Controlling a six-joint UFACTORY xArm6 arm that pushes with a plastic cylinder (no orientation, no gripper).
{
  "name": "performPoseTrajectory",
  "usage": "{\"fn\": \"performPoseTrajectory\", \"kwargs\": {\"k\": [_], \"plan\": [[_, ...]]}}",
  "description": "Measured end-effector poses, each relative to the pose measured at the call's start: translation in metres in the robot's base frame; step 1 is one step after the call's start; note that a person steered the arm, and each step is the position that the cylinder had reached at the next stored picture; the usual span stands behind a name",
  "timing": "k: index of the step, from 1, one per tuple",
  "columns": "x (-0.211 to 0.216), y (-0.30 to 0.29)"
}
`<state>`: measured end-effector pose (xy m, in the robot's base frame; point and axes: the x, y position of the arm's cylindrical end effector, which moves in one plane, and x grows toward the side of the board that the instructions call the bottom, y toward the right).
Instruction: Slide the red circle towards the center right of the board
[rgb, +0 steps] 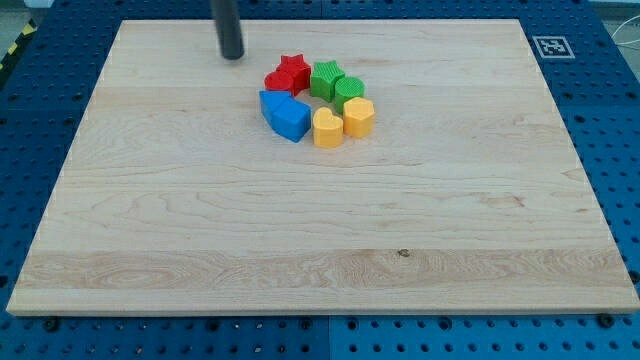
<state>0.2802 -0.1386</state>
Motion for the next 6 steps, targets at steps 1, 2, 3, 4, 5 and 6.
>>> {"fn": "performPoseTrajectory", "kwargs": {"k": [1, 2, 3, 4, 5, 6], "plan": [[0.036, 0.006], [0.061, 0.052], [0.086, 0.123], [0.100, 0.198], [0.107, 0.255], [0.115, 0.292]]}}
